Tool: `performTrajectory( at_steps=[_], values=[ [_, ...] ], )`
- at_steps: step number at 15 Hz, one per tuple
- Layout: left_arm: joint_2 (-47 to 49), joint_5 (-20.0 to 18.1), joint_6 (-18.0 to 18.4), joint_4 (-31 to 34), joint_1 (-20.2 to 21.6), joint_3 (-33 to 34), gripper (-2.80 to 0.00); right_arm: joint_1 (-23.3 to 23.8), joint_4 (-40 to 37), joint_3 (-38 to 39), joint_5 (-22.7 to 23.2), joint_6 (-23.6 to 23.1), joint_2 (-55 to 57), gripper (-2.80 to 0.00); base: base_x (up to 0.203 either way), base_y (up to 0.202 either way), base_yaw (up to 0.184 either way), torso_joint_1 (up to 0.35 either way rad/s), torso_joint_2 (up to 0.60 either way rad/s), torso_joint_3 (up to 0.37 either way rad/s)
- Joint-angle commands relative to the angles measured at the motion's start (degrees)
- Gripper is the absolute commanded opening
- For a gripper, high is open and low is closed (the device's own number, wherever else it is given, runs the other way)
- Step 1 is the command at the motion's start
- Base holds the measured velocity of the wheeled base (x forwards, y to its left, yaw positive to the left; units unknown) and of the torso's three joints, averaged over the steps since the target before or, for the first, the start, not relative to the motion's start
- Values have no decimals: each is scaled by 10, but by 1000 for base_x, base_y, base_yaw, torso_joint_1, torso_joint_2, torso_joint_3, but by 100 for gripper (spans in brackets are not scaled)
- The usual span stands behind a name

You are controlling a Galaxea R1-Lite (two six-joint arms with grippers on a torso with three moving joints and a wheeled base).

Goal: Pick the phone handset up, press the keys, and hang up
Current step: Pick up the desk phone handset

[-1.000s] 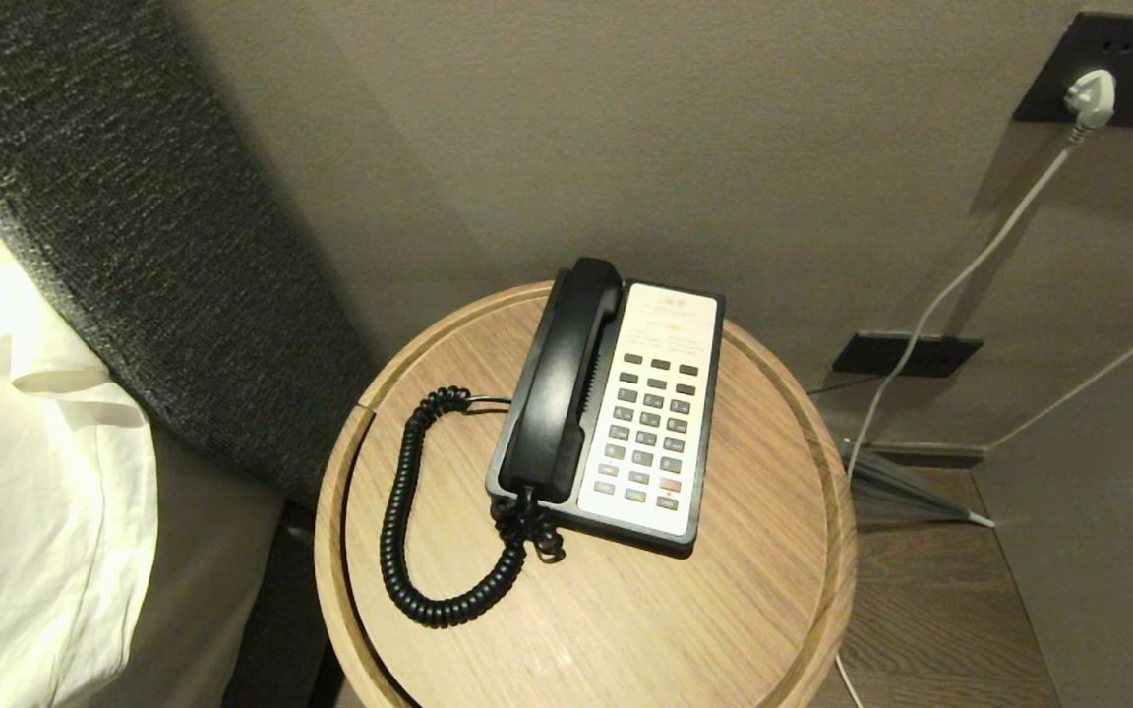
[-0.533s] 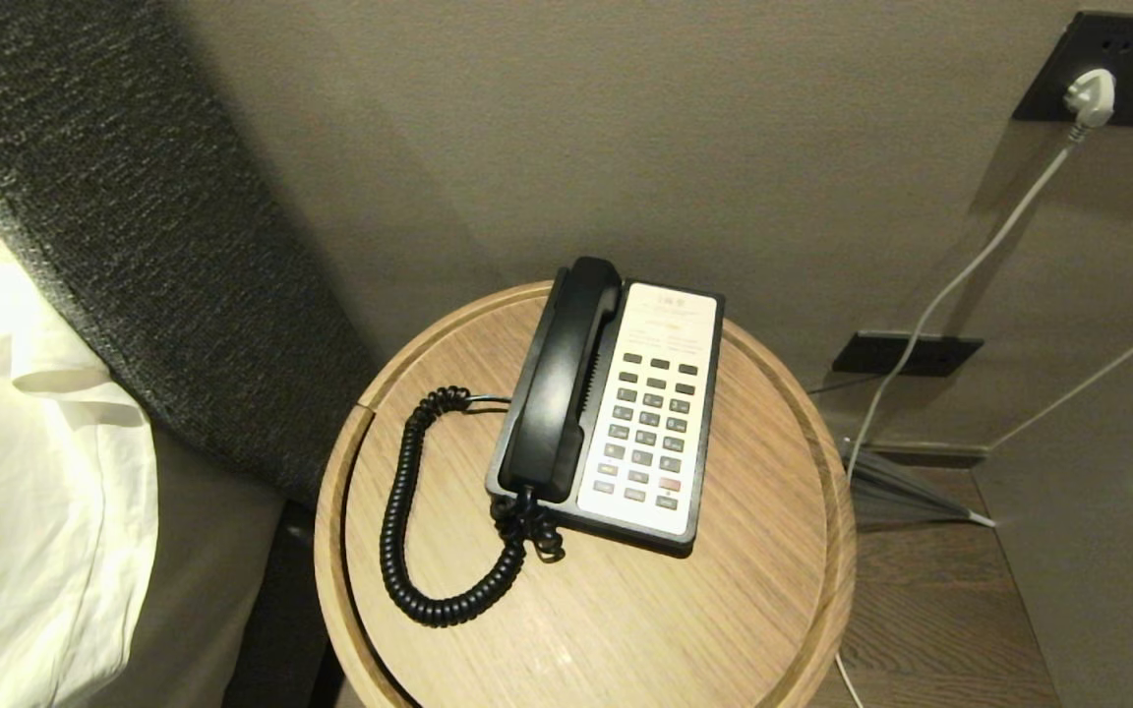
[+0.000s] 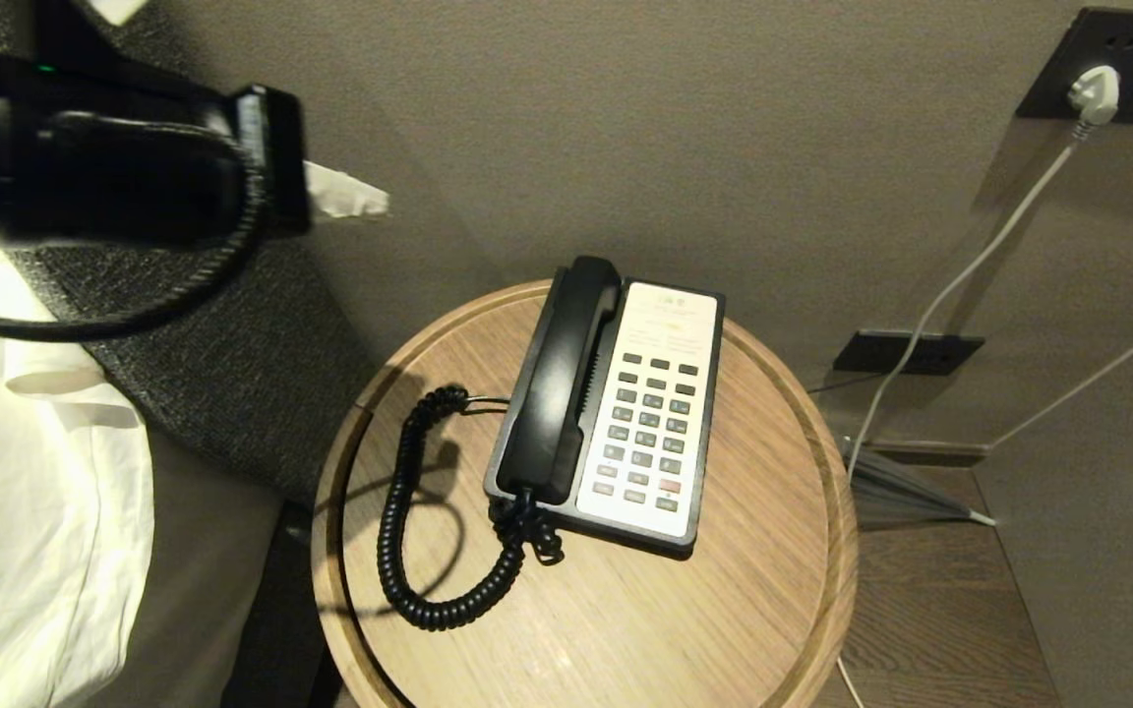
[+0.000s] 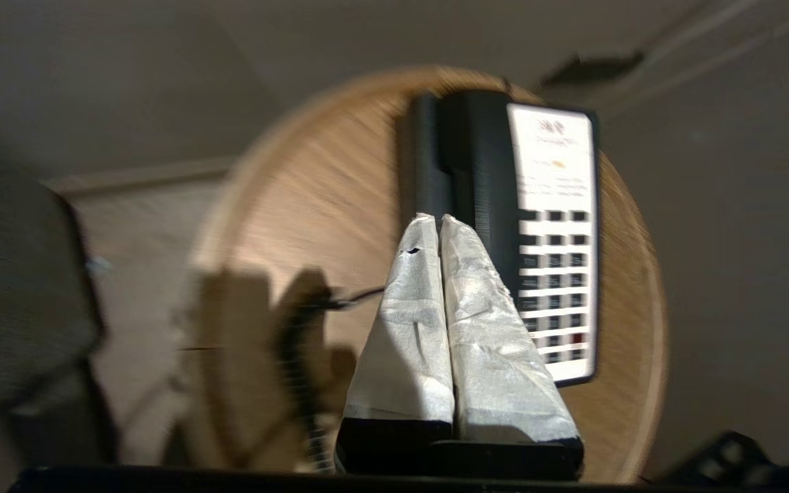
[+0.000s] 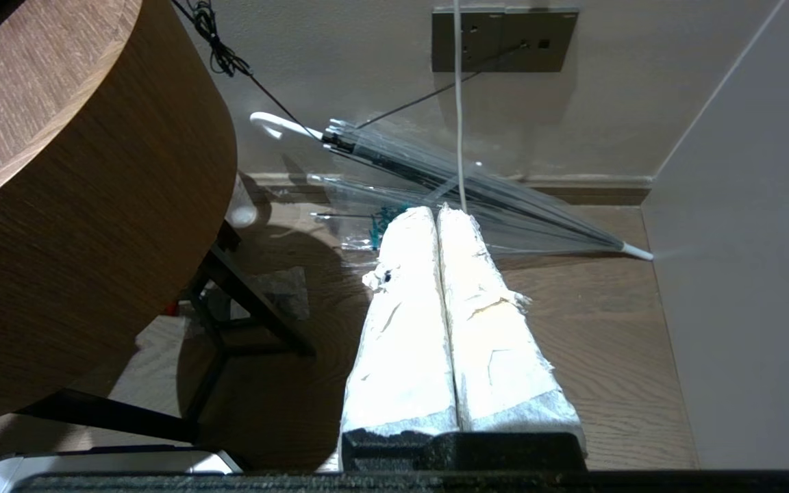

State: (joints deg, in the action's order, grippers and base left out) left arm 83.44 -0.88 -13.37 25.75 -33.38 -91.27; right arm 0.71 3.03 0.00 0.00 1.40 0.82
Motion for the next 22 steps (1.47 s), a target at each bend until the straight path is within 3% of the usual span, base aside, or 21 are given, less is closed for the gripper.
performTrajectory(
  at_steps=[1,3,4,8,11,16,22],
  values=[
    [88,43,-22,13,-68,-34,-280,0,0,11,0,0,0,-280,0,0,0,0,0,0],
    [113,103,-33,18,-108,-40,-280,0,0,11,0,0,0,-280,0,0,0,0,0,0],
    [116,108,-32,21,-116,-37,0,0,0,11,0,0,0,-280,0,0,0,0,0,0],
    [140,134,-17,37,-161,-40,0,0,0,12,0,0,0,-280,0,0,0,0,0,0],
    [152,162,19,48,-184,-32,0,0,0,12,0,0,0,-280,0,0,0,0,0,0],
    [155,219,31,68,-182,-30,0,0,0,11,0,0,0,-280,0,0,0,0,0,0],
    [160,226,33,68,-179,-26,0,0,0,11,0,0,0,-280,0,0,0,0,0,0]
  ],
)
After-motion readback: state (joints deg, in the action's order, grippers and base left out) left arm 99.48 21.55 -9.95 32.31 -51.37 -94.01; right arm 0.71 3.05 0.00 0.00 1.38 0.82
